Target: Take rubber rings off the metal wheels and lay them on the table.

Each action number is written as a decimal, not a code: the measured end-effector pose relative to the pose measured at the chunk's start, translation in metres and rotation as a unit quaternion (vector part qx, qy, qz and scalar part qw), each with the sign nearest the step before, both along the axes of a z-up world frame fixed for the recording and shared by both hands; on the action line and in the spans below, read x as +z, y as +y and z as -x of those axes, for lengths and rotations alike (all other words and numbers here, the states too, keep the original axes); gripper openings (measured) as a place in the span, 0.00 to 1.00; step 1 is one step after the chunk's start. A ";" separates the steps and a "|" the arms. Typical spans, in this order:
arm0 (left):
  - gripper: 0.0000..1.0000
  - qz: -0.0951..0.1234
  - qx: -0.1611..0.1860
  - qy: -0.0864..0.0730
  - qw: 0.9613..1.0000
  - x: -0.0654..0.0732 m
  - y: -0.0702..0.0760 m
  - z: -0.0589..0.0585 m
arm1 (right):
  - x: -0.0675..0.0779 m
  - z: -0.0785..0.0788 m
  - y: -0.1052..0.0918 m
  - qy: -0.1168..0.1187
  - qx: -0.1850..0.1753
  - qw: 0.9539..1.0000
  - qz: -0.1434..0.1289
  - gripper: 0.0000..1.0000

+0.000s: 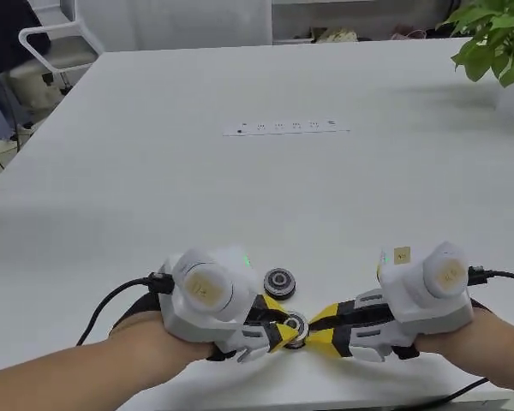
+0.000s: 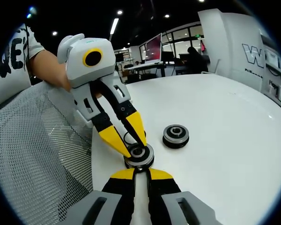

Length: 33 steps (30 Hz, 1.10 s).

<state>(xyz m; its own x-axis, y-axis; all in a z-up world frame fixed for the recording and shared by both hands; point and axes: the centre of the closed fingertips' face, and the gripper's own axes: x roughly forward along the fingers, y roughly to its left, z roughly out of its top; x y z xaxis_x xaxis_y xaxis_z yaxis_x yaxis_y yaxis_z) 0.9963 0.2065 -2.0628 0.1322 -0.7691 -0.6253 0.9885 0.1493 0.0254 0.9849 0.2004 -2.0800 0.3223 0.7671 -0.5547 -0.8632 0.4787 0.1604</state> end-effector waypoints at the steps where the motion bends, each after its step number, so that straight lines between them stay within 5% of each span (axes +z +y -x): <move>1: 0.07 0.000 0.000 0.000 1.000 0.000 0.000 0.000 | 0.001 0.000 -0.001 0.003 -0.006 1.000 -0.003 0.03; 13: 0.07 -0.001 0.000 -0.006 1.000 0.001 0.000 0.000 | 0.001 -0.002 -0.005 0.033 -0.042 0.998 -0.026 0.00; 16: 0.07 0.000 0.000 -0.007 1.000 0.001 0.000 0.000 | 0.000 -0.003 -0.005 0.066 -0.068 0.994 -0.051 0.00; 33: 0.07 0.002 -0.003 -0.009 1.000 0.001 -0.002 0.001 | 0.002 -0.002 -0.008 0.096 -0.099 0.986 -0.094 0.00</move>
